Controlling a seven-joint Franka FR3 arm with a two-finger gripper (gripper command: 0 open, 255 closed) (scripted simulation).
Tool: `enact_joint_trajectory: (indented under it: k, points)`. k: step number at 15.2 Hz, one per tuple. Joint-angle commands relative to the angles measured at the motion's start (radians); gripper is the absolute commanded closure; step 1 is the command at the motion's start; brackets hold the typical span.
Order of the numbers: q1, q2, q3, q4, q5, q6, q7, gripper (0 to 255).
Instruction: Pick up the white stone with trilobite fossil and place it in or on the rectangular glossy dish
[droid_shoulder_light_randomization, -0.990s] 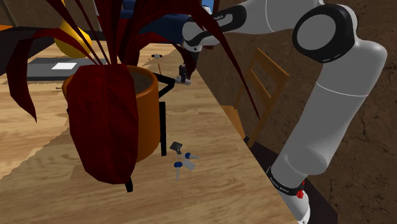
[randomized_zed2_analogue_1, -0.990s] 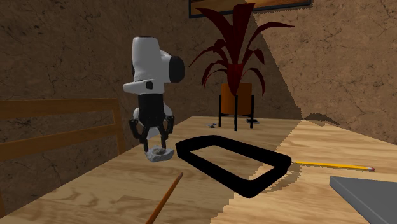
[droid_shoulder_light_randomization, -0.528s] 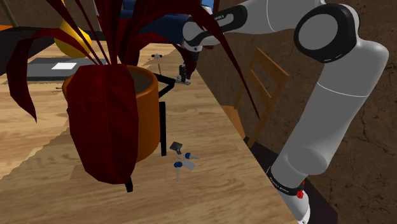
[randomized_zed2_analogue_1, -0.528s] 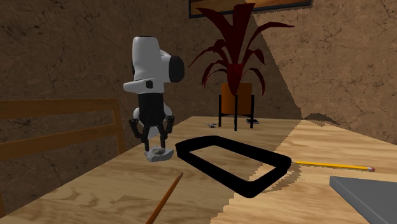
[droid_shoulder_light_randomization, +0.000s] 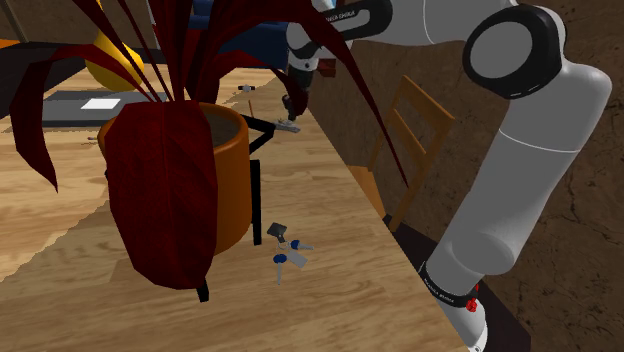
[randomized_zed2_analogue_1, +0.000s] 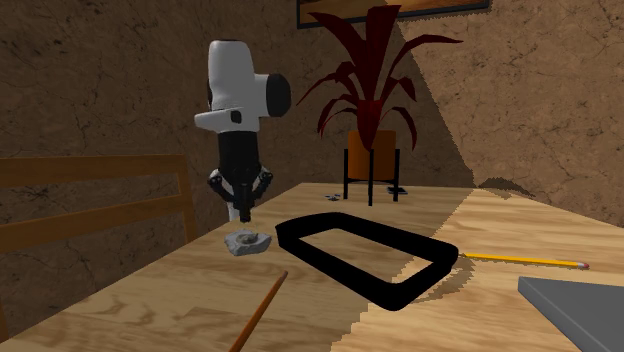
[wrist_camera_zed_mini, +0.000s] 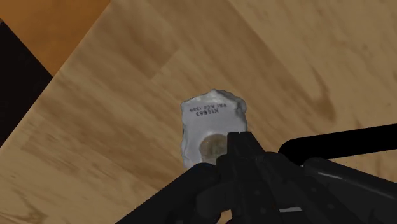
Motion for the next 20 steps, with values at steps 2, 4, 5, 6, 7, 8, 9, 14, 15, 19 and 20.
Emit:
enact_joint_trajectory:
  k: [2,4,5,6,7,8,9,14,15,19,20]
  points:
    - [0.000,0.000,0.000,0.000,0.000,0.000,0.000,0]
    - [-0.016,-0.207,-0.039,-0.373,0.224,0.436,-0.281,0]
    - [-0.013,-0.196,-0.040,-0.374,0.230,0.446,-0.284,0]
    - [-0.011,-0.186,-0.040,-0.374,0.236,0.457,-0.289,0]
    - [-0.009,-0.175,-0.039,-0.375,0.242,0.468,-0.293,0]
    - [-0.007,-0.164,-0.039,-0.374,0.249,0.478,-0.297,0]
    - [-0.005,-0.152,-0.038,-0.374,0.255,0.489,-0.302,0]
    - [-0.001,-0.123,-0.036,-0.372,0.273,0.515,-0.314,0]
    - [-0.001,-0.123,-0.036,-0.372,0.273,0.515,-0.314,0]
    - [-0.001,-0.123,-0.036,-0.372,0.273,0.515,-0.314,0]
    - [-0.001,-0.123,-0.036,-0.372,0.273,0.515,-0.314,0]
